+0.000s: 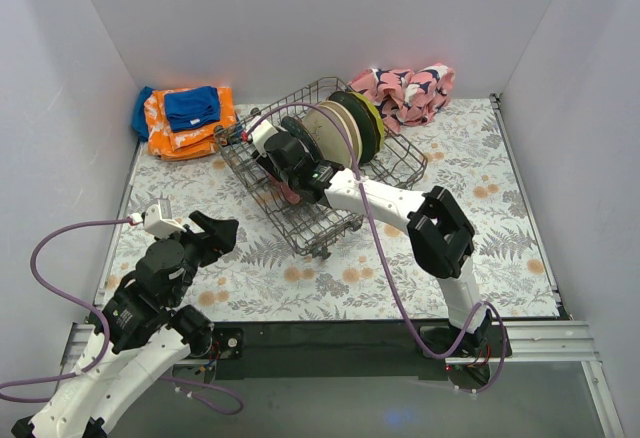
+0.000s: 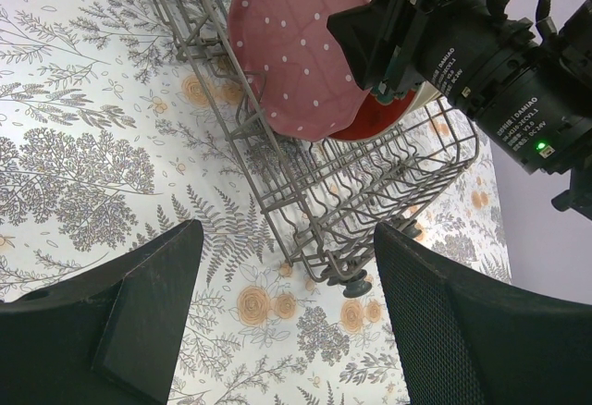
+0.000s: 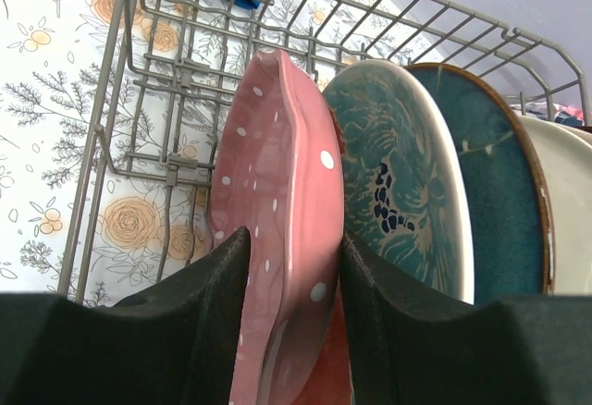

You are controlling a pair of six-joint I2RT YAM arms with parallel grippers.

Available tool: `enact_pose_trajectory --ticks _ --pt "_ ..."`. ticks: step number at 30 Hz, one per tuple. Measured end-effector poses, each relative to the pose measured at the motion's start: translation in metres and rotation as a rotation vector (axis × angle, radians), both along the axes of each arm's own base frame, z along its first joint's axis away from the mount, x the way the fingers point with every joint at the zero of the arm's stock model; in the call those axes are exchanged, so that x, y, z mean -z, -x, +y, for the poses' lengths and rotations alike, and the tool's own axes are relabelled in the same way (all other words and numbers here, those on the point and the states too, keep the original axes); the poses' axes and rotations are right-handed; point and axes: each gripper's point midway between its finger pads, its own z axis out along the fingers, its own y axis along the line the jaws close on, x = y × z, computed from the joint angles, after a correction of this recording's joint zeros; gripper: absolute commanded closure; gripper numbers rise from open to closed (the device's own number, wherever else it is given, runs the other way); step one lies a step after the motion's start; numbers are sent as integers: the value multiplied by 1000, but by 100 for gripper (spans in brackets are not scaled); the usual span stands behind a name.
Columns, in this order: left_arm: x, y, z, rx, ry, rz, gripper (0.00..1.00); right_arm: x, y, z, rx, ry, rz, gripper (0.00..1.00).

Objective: Load the plates into the dish rack
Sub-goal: Insert the plate into the dish rack, then reset the grippers

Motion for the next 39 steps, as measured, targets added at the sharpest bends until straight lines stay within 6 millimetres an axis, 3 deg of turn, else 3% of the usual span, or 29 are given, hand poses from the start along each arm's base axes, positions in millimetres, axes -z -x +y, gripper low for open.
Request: enact_pose_trajectory --ticks 9,22,27,34,37,39 --pt "-1 0 0 0 3 -3 27 -11 2 -1 -5 -12 -10 49" --pt "-1 0 0 0 3 -4 27 -62 10 -7 -24 -89 -53 49" --pt "-1 0 0 1 -1 -4 21 -87 24 -16 -81 -92 -68 32" --pt "2 -11 -7 19 -74 7 5 -162 60 -63 -259 -101 -139 19" --pt "-2 -22 -12 24 -123 19 4 -183 55 -110 -274 -133 -154 12" --pt "-11 -33 -16 22 -167 20 2 -184 41 -159 -211 -146 -152 9"
